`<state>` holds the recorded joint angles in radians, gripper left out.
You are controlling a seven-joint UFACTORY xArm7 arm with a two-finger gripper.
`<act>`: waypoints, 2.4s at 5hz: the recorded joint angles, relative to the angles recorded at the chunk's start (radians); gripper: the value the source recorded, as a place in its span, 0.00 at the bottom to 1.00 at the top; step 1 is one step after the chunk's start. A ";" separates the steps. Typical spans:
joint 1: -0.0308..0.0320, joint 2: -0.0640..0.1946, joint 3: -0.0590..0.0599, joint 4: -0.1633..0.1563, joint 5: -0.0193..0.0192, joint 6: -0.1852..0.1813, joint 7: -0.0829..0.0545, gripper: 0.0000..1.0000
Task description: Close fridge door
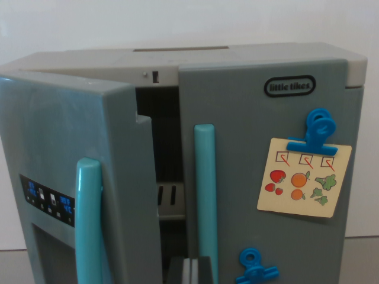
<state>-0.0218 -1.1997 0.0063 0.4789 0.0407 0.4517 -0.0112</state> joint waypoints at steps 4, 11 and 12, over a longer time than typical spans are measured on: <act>0.0000 0.001 0.001 0.000 0.0000 0.000 0.000 1.00; 0.0001 0.158 0.077 0.014 -0.0001 0.000 0.000 1.00; 0.0001 0.158 0.077 0.014 -0.0001 0.000 0.000 1.00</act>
<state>-0.0217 -1.0414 0.0830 0.4925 0.0406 0.4516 -0.0112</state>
